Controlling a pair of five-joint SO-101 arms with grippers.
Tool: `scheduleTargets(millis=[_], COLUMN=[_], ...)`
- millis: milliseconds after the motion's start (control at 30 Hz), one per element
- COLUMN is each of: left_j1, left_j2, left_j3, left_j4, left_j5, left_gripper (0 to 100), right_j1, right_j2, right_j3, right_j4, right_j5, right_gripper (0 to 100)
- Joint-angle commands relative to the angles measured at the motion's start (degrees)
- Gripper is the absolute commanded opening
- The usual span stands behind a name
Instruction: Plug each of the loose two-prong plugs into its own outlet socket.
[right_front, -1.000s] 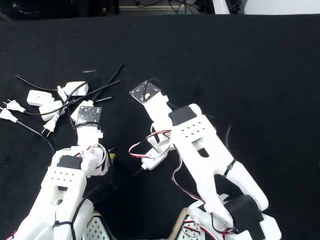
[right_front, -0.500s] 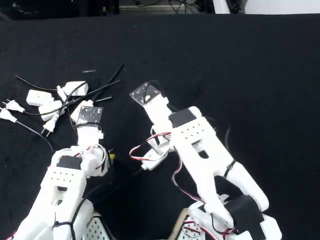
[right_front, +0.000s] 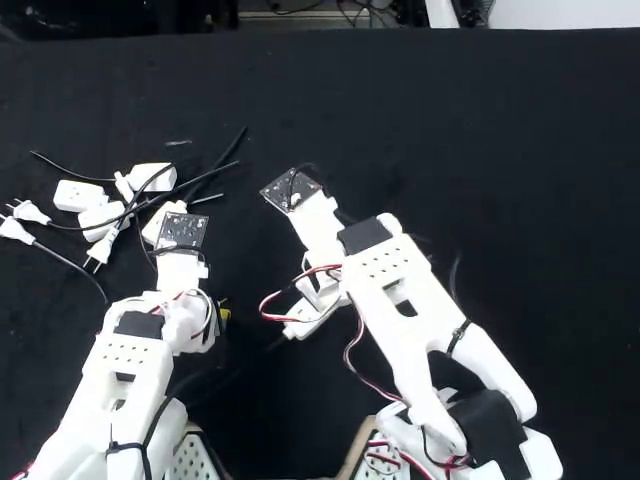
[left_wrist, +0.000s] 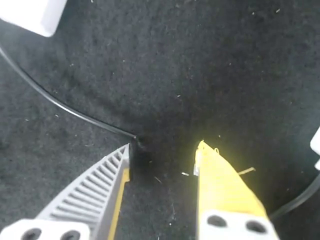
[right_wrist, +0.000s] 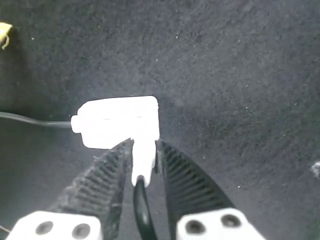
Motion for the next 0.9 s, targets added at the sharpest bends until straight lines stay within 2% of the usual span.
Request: scheduleTargets(millis=[0,867], left_j1=[-0.31,-0.31], left_j2=[-0.97,-0.97], left_j3=[-0.48,-0.40], left_j4=[-0.97,-0.88], left_j5=[-0.53,-0.53], left_gripper=[21,21], right_j1=[-1.85,-1.93], right_j2=[-2.24,-2.24], right_j3=[-0.13,6.90], right_j4=[-1.49,-8.00], right_j5=[-0.62,-0.18], right_gripper=[1.0,1.0])
